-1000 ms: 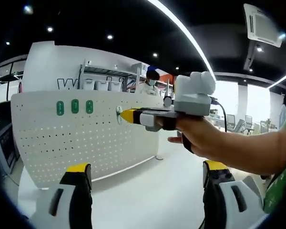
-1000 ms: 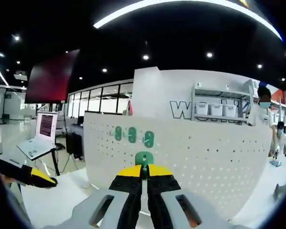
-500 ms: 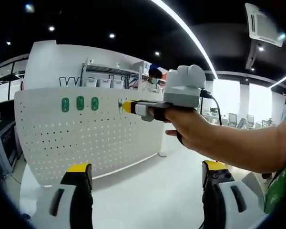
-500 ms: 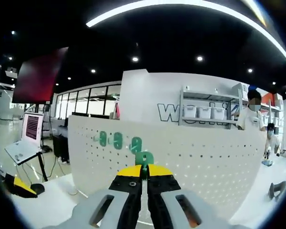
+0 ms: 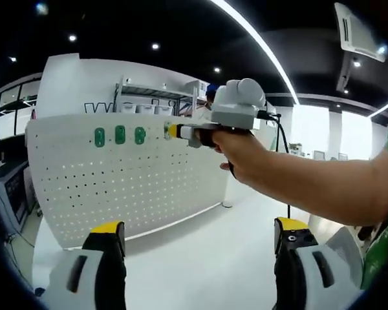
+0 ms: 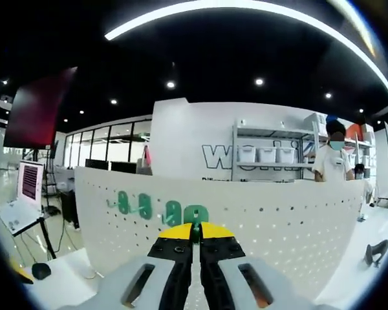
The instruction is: Insert the hook assembly into the mounting plate slot until the hook locks in place.
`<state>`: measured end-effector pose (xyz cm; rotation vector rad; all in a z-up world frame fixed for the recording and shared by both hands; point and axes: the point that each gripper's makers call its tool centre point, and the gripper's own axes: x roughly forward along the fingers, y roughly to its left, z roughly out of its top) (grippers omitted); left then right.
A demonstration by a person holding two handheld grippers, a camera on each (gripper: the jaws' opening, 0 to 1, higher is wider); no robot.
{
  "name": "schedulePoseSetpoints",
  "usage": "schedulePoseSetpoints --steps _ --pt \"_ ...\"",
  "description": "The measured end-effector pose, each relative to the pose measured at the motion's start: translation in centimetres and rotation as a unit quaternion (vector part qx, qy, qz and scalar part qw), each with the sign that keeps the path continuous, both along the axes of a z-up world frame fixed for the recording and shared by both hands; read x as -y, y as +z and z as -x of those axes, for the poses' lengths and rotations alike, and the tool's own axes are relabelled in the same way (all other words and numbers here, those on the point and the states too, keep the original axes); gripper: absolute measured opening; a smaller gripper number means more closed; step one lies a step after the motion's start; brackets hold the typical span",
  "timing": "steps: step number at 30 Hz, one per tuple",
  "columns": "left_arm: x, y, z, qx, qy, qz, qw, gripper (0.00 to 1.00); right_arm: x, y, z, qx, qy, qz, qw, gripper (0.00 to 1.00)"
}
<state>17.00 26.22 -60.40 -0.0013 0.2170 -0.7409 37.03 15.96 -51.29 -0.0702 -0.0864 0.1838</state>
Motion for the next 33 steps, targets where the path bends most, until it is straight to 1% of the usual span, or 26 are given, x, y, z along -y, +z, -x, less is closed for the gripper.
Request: schedulePoseSetpoints --steps 9,13,17,21,33 --pt "-0.7 -0.7 -0.8 -0.008 0.002 0.000 1.0000 0.97 0.3 -0.7 -1.7 -0.009 -0.018 -0.017 0.9996 0.01" --pt "-0.8 -1.0 -1.0 -0.012 0.000 -0.001 0.9999 0.97 0.3 -0.3 -2.0 -0.002 -0.024 -0.018 0.9995 0.01" --pt "-0.8 -1.1 -1.1 -0.014 -0.002 0.000 0.9999 0.97 0.6 -0.3 -2.6 -0.003 -0.030 -0.022 0.9993 0.01" --pt "-1.0 -1.2 -1.2 -0.015 -0.003 0.001 0.9999 0.97 0.5 -0.2 -2.8 -0.001 -0.033 -0.021 0.9992 0.01" --pt "-1.5 -1.6 -1.5 -0.021 -0.005 -0.002 0.9998 0.96 0.2 -0.3 -3.9 -0.006 -0.037 -0.027 0.9989 0.01"
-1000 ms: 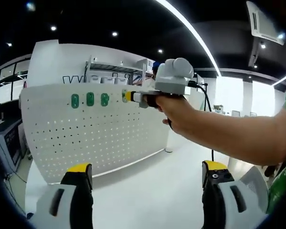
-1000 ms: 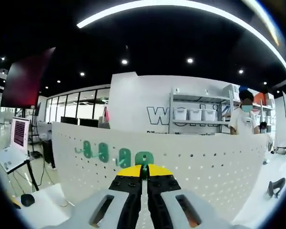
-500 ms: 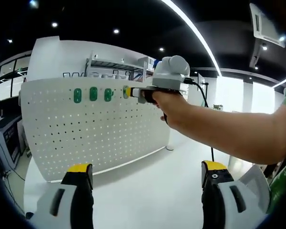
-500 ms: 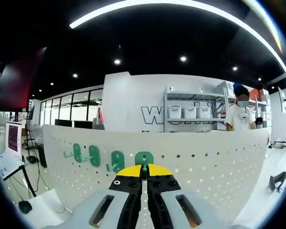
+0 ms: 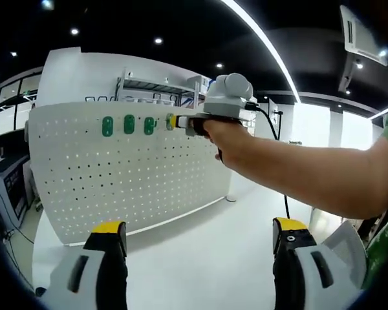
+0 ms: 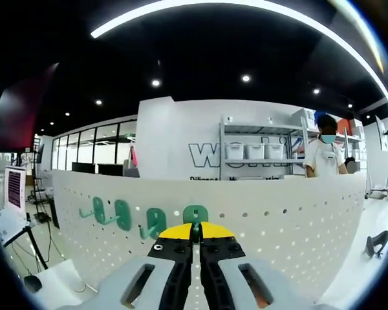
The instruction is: Insert the hook assembly into the mounting plate slot until the hook locks in place.
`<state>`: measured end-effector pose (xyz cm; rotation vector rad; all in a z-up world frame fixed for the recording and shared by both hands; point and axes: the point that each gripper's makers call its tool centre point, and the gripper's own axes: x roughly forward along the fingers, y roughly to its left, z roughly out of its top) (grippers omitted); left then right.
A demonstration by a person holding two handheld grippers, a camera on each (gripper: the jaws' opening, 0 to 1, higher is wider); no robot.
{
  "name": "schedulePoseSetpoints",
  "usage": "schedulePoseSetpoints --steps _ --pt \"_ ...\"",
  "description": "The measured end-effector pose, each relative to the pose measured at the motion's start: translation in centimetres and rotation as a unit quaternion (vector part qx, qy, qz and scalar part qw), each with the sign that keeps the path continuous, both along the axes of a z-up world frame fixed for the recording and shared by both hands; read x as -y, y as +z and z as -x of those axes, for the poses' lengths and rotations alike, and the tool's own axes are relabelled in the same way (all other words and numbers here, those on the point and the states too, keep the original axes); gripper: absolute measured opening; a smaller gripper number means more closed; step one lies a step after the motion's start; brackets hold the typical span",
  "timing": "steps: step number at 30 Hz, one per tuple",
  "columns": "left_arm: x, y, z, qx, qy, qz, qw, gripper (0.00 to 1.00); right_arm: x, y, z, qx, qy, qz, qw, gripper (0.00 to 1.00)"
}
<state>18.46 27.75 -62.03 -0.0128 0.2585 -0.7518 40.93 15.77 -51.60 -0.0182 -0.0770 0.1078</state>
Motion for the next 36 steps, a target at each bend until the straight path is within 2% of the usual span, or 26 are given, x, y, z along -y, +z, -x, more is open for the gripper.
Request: schedulePoseSetpoints --steps 17,36 --pt "-0.3 -0.2 -0.3 -0.004 -0.003 -0.002 1.0000 0.95 0.4 -0.3 -0.9 -0.004 -0.007 -0.006 0.9999 0.01" --pt "-0.6 -0.6 -0.5 -0.011 -0.002 0.002 0.9999 0.94 0.2 -0.6 -0.8 -0.004 -0.011 -0.007 0.9999 0.01"
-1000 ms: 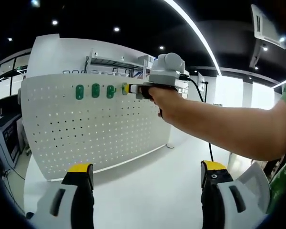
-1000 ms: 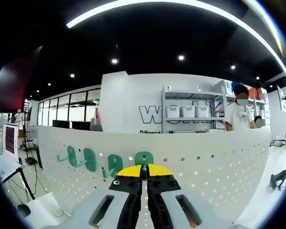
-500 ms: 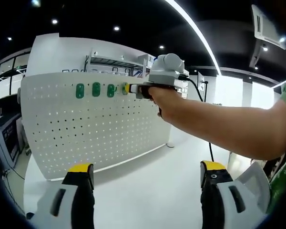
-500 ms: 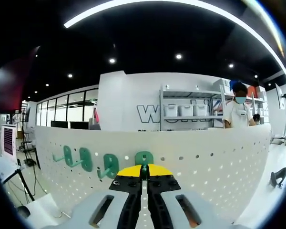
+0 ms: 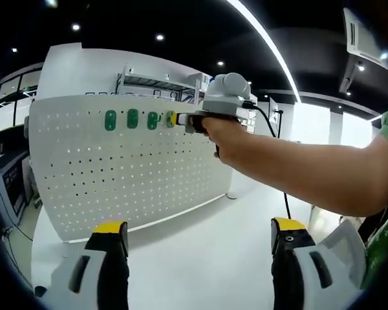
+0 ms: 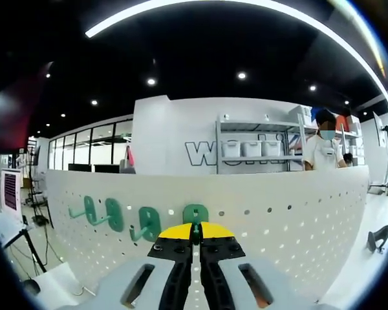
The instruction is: Insert the hook assembly into the mounting plate slot until the hook locks in place.
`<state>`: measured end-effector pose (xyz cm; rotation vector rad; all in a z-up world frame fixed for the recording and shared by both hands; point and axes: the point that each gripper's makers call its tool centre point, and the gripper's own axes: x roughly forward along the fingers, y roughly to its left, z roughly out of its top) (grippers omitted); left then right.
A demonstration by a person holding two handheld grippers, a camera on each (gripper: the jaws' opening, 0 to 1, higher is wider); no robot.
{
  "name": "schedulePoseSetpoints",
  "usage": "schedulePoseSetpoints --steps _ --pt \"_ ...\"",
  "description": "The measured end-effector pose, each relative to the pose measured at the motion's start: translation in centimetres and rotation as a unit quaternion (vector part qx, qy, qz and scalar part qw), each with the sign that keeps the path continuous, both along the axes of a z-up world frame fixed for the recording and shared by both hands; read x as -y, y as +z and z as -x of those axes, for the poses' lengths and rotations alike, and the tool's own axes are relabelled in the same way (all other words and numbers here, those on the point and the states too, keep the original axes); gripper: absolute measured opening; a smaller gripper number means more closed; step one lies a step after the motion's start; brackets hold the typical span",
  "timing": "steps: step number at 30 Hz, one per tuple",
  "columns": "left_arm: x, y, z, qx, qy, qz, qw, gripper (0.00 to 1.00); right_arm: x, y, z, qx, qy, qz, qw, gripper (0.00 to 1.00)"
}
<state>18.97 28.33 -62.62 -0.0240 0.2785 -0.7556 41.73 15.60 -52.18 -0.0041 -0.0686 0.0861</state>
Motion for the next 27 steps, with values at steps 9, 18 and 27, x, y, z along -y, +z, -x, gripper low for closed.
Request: schedulePoseSetpoints --steps 9,18,27 --pt "-0.14 -0.06 -0.11 0.000 0.001 0.000 1.0000 0.94 -0.03 -0.40 -0.25 -0.003 0.000 0.004 1.0000 0.01" --pt "-0.18 -0.08 -0.20 0.000 0.003 0.000 1.0000 0.94 -0.10 -0.35 -0.30 -0.001 0.000 0.006 1.0000 0.02" --pt "-0.31 -0.11 -0.32 0.000 0.005 -0.002 1.0000 0.94 -0.02 -0.41 -0.52 0.000 0.004 0.001 1.0000 0.08"
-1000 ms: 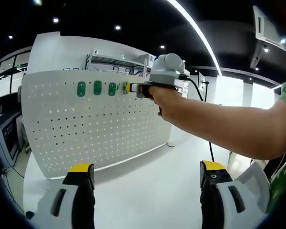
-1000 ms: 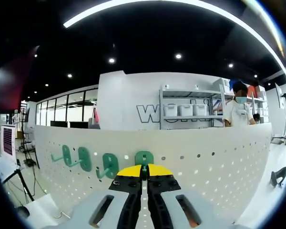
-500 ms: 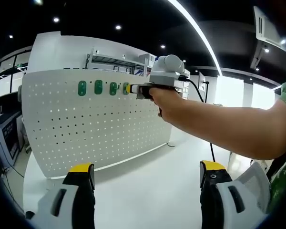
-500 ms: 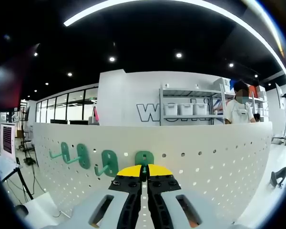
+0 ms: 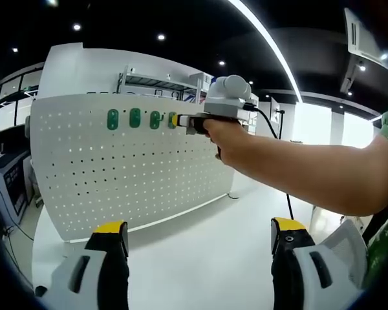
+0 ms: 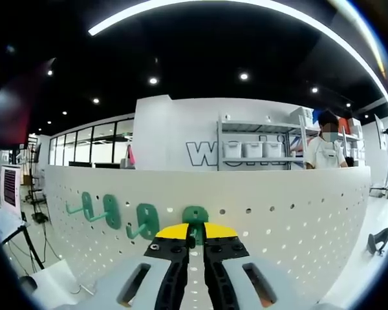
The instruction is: Insert the hook assembly into the mounting plate slot until the hook locks in place.
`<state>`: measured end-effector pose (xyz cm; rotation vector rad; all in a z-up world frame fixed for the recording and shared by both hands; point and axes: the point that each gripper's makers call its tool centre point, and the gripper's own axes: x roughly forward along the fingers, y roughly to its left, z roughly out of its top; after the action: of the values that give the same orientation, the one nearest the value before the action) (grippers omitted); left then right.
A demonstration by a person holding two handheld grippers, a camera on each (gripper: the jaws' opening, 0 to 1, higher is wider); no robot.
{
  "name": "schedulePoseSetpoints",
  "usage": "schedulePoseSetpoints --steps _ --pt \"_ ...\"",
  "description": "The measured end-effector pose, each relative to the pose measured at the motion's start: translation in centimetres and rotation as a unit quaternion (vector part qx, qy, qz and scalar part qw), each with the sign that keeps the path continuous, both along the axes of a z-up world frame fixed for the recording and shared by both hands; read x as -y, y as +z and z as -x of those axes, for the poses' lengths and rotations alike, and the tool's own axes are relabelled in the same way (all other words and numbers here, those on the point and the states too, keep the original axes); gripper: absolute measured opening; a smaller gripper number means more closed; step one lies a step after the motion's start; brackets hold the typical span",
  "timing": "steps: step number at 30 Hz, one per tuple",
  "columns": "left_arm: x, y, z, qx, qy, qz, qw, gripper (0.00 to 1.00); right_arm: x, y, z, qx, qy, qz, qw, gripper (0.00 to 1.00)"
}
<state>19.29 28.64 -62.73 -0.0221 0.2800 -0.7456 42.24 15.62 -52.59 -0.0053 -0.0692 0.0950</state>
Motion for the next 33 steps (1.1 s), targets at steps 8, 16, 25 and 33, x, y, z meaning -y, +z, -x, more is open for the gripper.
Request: schedulePoseSetpoints --steps 8,16,25,33 --pt "0.1 0.0 0.0 0.000 0.000 -0.001 1.0000 0.94 0.2 -0.3 -0.2 -0.002 0.000 0.008 1.0000 0.08" --pt "0.0 -0.1 0.0 0.000 0.001 -0.002 1.0000 0.94 0.5 -0.6 -0.2 -0.003 0.000 0.010 1.0000 0.11" --pt "0.1 0.0 0.1 0.001 0.000 -0.002 1.0000 0.94 0.5 -0.9 0.0 -0.005 0.003 0.010 0.9999 0.16" --pt "0.1 0.1 0.3 0.002 0.000 -0.003 1.0000 0.94 0.4 -1.4 0.6 -0.008 0.009 0.007 0.9999 0.22"
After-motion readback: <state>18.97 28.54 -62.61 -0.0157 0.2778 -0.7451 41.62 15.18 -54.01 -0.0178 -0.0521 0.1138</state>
